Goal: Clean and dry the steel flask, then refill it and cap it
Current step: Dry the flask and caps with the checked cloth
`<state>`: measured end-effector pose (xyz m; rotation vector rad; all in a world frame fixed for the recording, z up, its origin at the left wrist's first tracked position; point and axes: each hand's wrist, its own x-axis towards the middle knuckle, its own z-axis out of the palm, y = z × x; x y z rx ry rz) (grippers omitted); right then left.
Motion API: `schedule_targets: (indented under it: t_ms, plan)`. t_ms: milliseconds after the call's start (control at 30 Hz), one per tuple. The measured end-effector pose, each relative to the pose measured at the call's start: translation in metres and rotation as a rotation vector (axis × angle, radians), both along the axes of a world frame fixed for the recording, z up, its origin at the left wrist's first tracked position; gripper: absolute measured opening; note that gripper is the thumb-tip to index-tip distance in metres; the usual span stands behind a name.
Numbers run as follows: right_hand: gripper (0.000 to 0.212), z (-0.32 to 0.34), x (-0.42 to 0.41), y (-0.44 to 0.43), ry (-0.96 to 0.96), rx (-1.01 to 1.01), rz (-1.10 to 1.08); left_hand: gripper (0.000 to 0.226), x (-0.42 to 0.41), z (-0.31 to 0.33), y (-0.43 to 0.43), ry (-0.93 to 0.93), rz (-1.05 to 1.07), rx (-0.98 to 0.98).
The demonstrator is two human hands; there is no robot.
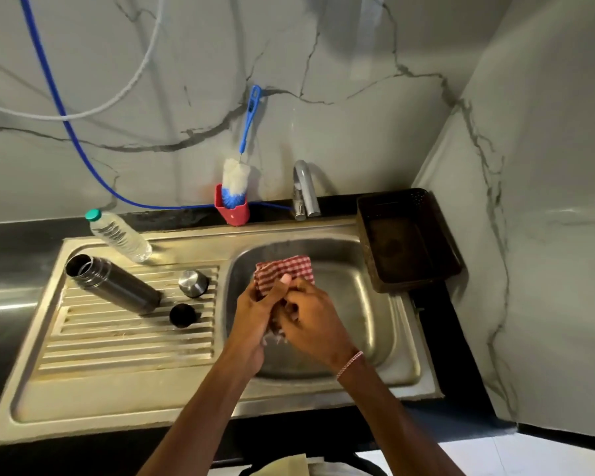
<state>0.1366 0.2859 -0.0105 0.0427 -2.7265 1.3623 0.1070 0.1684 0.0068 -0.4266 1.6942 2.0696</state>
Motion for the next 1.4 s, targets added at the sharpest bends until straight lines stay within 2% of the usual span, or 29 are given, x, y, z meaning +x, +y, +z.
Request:
schedule_targets:
  t_ms: [67,100,133,167,233,267,300,400,500,600,700,767,800,867,933,967,1033,1200,1267,1400]
  plan:
    - [0.034,-0.007,0.008,0.021,0.068,-0.002,-0.27,0.028,-0.002,-0.008,0.009,-0.102,0.004,0.089]
    - [0.035,-0.011,0.012,0.032,0.046,0.017,-0.421,0.03,-0.003,-0.011,0.015,-0.141,-0.007,0.122]
    - [0.043,-0.014,0.015,0.047,-0.053,-0.046,-0.516,0.033,-0.004,-0.015,0.024,-0.174,-0.022,0.149]
    - [0.053,-0.015,0.017,0.06,-0.227,-0.222,-0.539,0.035,-0.005,-0.018,0.034,-0.203,-0.031,0.17]
    - [0.063,-0.017,0.02,0.088,-0.504,-0.711,-0.516,0.036,-0.006,-0.024,0.059,-0.241,-0.066,0.199]
    - [0.06,-0.02,0.022,0.102,-0.531,-0.835,-0.525,0.035,-0.007,-0.026,0.071,-0.242,-0.092,0.204]
    - [0.053,-0.02,0.024,0.117,-0.497,-0.859,-0.559,0.035,-0.01,-0.028,0.086,-0.233,-0.13,0.191]
    - [0.035,-0.018,0.018,0.162,-0.31,-0.673,-0.711,0.032,-0.023,-0.027,0.128,-0.115,-0.305,0.096]
    - [0.033,-0.013,-0.007,0.208,-0.175,-0.321,-0.8,0.023,-0.044,-0.028,0.173,0.063,-0.352,-0.023]
    - [0.033,-0.011,-0.038,0.24,-0.142,-0.026,-0.784,0.034,-0.064,-0.038,0.214,0.265,-0.27,-0.287]
    - [0.023,-0.019,-0.066,0.26,-0.171,0.105,-0.708,0.011,-0.08,-0.05,0.248,0.31,-0.264,-0.397]
    - [0.002,-0.033,-0.081,0.27,-0.238,0.129,-0.675,0.017,-0.087,-0.059,0.265,0.259,-0.349,-0.414]
    - [0.01,-0.042,-0.087,0.273,-0.267,0.147,-0.65,0.019,-0.091,-0.064,0.271,0.247,-0.404,-0.421]
    - [0.005,-0.062,-0.095,0.279,-0.343,0.177,-0.583,0.024,-0.093,-0.069,0.277,0.194,-0.49,-0.435]
    - [0.031,-0.077,-0.1,0.28,-0.419,0.25,-0.496,0.025,-0.097,-0.077,0.279,0.127,-0.541,-0.445]
    - [0.036,-0.082,-0.1,0.281,-0.441,0.263,-0.46,0.028,-0.097,-0.078,0.279,0.101,-0.562,-0.449]
    - [0.034,-0.085,-0.1,0.281,-0.458,0.218,-0.421,0.038,-0.098,-0.081,0.276,0.101,-0.599,-0.467]
    - [0.035,-0.08,-0.09,0.28,-0.368,0.173,-0.427,0.031,-0.091,-0.064,0.254,0.253,-0.557,-0.373]
    - [0.032,-0.07,-0.085,0.274,-0.269,0.137,-0.491,0.039,-0.087,-0.062,0.238,0.327,-0.506,-0.378]
    - [0.028,-0.043,-0.073,0.24,-0.123,0.026,-0.497,0.032,-0.074,-0.057,0.189,0.484,-0.423,-0.443]
